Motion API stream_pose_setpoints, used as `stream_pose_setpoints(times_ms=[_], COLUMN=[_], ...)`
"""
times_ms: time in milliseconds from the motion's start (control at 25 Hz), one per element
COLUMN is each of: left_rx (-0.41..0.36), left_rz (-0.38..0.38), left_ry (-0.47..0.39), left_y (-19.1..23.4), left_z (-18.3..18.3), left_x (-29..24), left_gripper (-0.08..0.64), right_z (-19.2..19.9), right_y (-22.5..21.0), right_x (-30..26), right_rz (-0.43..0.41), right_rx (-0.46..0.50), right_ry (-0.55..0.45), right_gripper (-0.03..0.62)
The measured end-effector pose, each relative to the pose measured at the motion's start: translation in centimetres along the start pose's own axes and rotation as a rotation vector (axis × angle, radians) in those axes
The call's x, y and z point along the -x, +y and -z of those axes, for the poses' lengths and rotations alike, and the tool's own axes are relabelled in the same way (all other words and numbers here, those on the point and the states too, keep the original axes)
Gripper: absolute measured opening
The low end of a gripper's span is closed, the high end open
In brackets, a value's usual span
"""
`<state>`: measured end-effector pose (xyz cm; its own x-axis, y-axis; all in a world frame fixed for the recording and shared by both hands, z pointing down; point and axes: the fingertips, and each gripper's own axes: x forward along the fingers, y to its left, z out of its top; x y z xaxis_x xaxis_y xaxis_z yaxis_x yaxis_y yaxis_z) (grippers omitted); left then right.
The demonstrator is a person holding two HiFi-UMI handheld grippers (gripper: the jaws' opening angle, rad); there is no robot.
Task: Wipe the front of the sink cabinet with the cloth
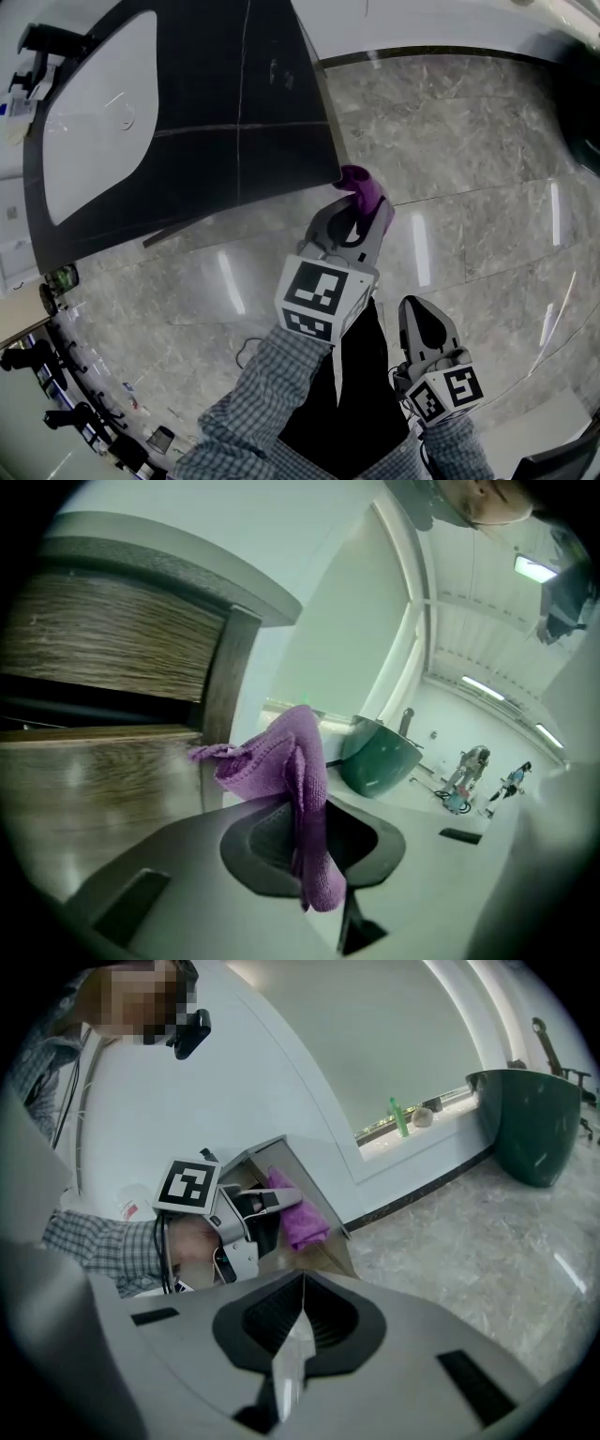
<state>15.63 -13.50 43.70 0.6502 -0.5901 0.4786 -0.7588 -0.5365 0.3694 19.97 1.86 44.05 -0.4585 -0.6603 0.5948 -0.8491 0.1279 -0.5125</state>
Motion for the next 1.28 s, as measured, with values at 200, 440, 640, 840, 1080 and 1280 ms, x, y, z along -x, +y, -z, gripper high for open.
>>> stream_pose_setpoints(times_ms=[200,440,640,840,1080,1280], left_rx=[-0.057,-0.031,-0.041,-0.006,0.011,0.057], left_rz=[0.042,-0.042,-0.092,-0.153,-0.194,-0.25], left_ry=[0.03,0.027,0.032,0.015,0.009,-0.001], left_y=[-1.0,2.7,5.2,8.0,10.2,12.8], left_z=[1.1,1.9,2.9,3.7,4.2,5.0], left_x=[-0.8,-1.4,-1.0,0.2,1.7,3.8], left_gripper=[0.054,0.054,0.054,0.054,0.054,0.054], right_z=[0.2,0.1,0.4,0.5,0.4,0.7], right_y=[-0.2,-0.4,-0.2,0.5,2.2,3.8], right_x=[-0.1,-0.6,-1.1,-2.0,-3.5,-4.6], right_rz=[0.005,0.014,0.015,0.002,-0.021,-0.05], right_rx=[-0.005,0.004,0.015,0.032,0.056,0.081], right_ry=[0.014,0.011,0.025,0.04,0.049,0.067], right_gripper=[0.018,0.018,0.018,0.018,0.018,0.018])
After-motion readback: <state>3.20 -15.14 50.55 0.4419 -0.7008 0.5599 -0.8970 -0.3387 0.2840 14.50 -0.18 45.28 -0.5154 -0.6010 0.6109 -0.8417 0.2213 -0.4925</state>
